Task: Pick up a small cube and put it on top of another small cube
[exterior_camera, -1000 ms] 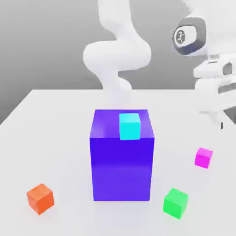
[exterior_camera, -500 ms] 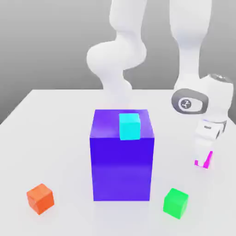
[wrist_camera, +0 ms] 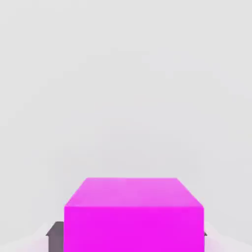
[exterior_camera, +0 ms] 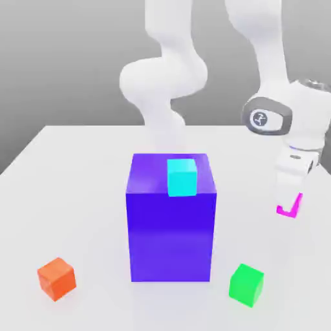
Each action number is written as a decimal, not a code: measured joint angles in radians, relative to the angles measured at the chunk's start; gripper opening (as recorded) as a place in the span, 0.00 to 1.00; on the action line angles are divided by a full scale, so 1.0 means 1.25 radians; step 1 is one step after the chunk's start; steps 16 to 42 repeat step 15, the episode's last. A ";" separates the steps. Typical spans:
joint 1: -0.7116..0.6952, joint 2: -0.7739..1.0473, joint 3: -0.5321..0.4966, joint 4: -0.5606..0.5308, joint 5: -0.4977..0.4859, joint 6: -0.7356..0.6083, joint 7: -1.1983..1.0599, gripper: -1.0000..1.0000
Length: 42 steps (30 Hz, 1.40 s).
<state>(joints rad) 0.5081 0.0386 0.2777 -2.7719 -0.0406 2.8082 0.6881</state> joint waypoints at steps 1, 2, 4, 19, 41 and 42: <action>-0.036 -0.002 -0.014 0.018 0.005 -0.020 -0.034 0.00; -0.072 -0.003 -0.029 0.037 0.009 -0.039 -0.069 0.00; -0.144 -0.004 -0.058 0.075 0.016 -0.079 -0.138 0.00; -0.227 0.133 -0.114 0.144 -0.032 -0.012 -0.206 1.00; -0.227 0.133 -0.114 0.144 -0.032 -0.012 -0.206 1.00; -0.227 0.133 -0.114 0.144 -0.032 -0.012 -0.206 1.00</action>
